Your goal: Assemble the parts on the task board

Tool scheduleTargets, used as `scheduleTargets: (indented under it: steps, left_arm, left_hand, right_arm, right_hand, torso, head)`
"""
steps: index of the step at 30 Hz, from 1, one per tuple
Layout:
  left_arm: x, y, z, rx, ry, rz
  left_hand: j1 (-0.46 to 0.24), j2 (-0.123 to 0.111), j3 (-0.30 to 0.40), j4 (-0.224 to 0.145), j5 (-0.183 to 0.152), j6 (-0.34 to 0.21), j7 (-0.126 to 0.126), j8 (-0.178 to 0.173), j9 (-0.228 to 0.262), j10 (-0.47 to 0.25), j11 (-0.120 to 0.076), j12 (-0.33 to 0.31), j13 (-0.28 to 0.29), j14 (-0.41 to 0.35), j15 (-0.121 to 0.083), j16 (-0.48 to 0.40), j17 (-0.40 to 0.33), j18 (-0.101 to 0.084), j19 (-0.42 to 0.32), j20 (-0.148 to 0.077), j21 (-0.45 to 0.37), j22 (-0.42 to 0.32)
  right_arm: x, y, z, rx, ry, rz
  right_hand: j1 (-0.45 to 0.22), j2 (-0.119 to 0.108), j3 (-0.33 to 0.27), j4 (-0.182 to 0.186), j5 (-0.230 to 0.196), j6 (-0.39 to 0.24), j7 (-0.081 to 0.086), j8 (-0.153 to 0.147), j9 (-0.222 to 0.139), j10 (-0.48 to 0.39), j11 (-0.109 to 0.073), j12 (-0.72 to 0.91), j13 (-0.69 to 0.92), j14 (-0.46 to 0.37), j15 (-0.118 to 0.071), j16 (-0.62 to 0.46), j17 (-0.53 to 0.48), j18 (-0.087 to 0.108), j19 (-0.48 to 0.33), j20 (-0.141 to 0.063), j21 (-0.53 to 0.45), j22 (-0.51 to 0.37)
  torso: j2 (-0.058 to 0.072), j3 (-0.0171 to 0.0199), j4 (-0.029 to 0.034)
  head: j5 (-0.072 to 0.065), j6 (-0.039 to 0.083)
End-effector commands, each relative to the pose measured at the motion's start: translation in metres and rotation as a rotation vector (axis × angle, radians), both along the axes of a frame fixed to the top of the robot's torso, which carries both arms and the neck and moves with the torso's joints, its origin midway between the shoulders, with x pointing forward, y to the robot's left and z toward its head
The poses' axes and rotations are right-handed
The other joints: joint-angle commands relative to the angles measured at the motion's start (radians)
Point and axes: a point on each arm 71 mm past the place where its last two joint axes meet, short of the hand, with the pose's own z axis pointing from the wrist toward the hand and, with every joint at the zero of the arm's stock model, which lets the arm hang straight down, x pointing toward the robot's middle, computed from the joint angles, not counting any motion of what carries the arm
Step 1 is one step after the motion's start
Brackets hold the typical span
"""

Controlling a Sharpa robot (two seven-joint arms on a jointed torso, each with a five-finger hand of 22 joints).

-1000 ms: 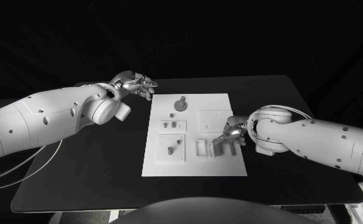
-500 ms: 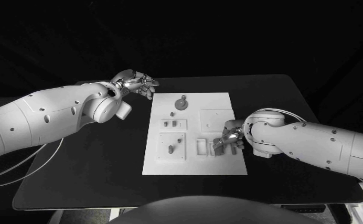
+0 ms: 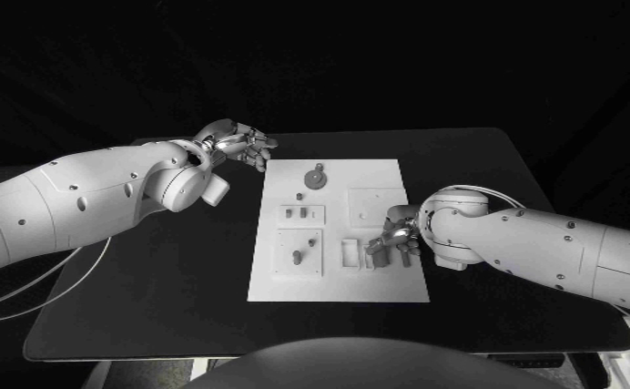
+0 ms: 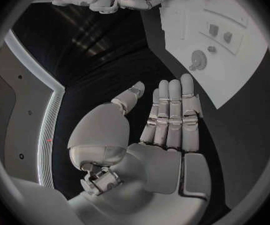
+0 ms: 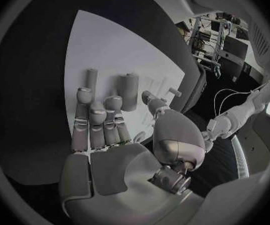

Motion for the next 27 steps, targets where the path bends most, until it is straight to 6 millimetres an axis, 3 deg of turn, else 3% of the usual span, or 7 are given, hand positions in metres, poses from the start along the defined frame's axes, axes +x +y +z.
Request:
scheduleTargets:
  steps: [1,5,13,18,19,20,27]
  left_arm:
    - [-0.0006,-0.002,0.0005,-0.007,0.005,-0.017]
    - [-0.001,-0.0024,0.0004,-0.007,0.009,-0.02]
    - [-0.0015,-0.0017,0.0003,-0.005,0.012,-0.021]
    - [-0.0016,-0.0018,0.0003,-0.004,0.013,-0.021]
    - [-0.0017,-0.0016,0.0003,-0.004,0.013,-0.021]
    - [-0.0017,-0.0015,0.0003,-0.003,0.012,-0.021]
    - [-0.0017,-0.0013,0.0003,-0.002,0.013,-0.02]
  left_hand:
    - [-0.012,0.001,0.0,0.008,0.003,-0.003,0.004,0.005,-0.001,-0.006,0.001,-0.007,0.001,-0.006,0.0,0.007,-0.001,0.011,-0.001,0.004,-0.005,0.001]
    - [-0.012,0.0,0.0,0.009,0.003,-0.003,0.004,0.005,-0.001,-0.006,0.001,-0.007,0.001,-0.006,0.0,0.007,-0.001,0.011,-0.001,0.004,-0.005,0.001]
    - [-0.013,-0.001,-0.001,0.01,0.003,-0.004,0.004,0.005,-0.002,-0.006,0.001,-0.007,0.001,-0.007,0.0,0.007,-0.001,0.011,-0.001,0.004,-0.005,0.001]
    - [-0.013,-0.001,-0.001,0.01,0.003,-0.004,0.004,0.006,-0.002,-0.006,0.001,-0.007,0.001,-0.007,0.0,0.007,-0.001,0.011,-0.002,0.004,-0.006,0.001]
    - [-0.013,-0.001,-0.001,0.01,0.003,-0.004,0.004,0.006,-0.002,-0.006,0.001,-0.007,0.001,-0.007,0.0,0.007,-0.001,0.011,-0.002,0.004,-0.006,0.001]
    - [-0.013,-0.001,-0.001,0.011,0.003,-0.004,0.004,0.006,-0.002,-0.006,0.001,-0.007,0.001,-0.007,0.0,0.007,-0.001,0.011,-0.002,0.004,-0.006,0.001]
    - [-0.013,-0.002,-0.001,0.011,0.003,-0.004,0.004,0.006,-0.002,-0.006,0.002,-0.007,0.002,-0.007,0.0,0.007,-0.002,0.011,-0.002,0.004,-0.006,0.002]
  right_arm:
    - [-0.0032,0.0006,-0.0056,-0.021,0.017,0.013]
    - [-0.003,0.0019,-0.0067,-0.031,0.022,0.022]
    - [-0.0035,0.0002,-0.0093,-0.064,0.023,0.039]
    - [-0.0033,-0.0006,-0.0093,-0.071,0.013,0.042]
    - [-0.0031,-0.0009,-0.0093,-0.073,0.011,0.042]
    - [-0.0029,-0.0014,-0.0093,-0.072,0.008,0.039]
    - [-0.0016,-0.0033,-0.0086,-0.048,-0.006,0.016]
  right_hand:
    - [0.002,0.007,0.006,-0.005,-0.002,-0.001,0.003,-0.002,-0.004,0.006,-0.002,-0.002,0.001,0.0,-0.006,0.007,0.001,0.013,0.0,-0.007,-0.002,0.005]
    - [0.023,0.041,0.0,-0.05,0.0,0.005,0.002,0.001,-0.001,0.006,-0.002,0.0,0.003,-0.001,-0.006,0.009,0.003,0.013,-0.001,-0.005,0.002,0.01]
    - [0.103,0.088,0.002,-0.192,0.02,0.03,-0.005,0.015,0.008,0.013,-0.009,0.004,0.006,0.003,-0.009,0.014,0.005,0.013,0.003,-0.003,0.009,0.015]
    - [0.188,0.098,0.011,-0.197,0.023,0.041,-0.009,0.02,0.013,0.016,-0.013,0.003,0.006,0.005,-0.012,0.015,0.005,0.013,0.003,-0.002,0.012,0.016]
    - [0.217,0.098,0.023,-0.194,0.003,0.043,-0.01,0.021,0.013,0.017,-0.014,0.003,0.006,0.005,-0.013,0.015,0.005,0.013,0.003,-0.002,0.012,0.015]
    - [0.249,0.096,0.06,-0.189,-0.048,0.046,-0.011,0.021,0.013,0.019,-0.014,0.001,0.005,0.006,-0.013,0.014,0.003,0.013,0.005,0.0,0.01,0.013]
    - [0.256,0.134,0.13,-0.189,-0.039,0.068,-0.015,0.027,0.016,0.029,-0.019,-0.001,0.004,0.014,-0.011,0.015,0.003,0.013,0.011,0.01,0.012,0.013]
  torso:
    - [0.0,0.0,0.0]
    - [0.0,-0.0007,-0.0003]
    - [0.0,-0.0004,-0.001]
    - [-0.001,0.0003,-0.001]
    - [-0.001,0.0003,-0.001]
    - [-0.001,0.0005,-0.0009]
    - [-0.001,0.0008,-0.0011]
  head:
    - [0.0,-0.002]
    - [0.0,-0.004]
    - [0.0,-0.007]
    - [-0.001,-0.008]
    - [-0.001,-0.008]
    - [-0.001,-0.009]
    - [-0.001,-0.009]
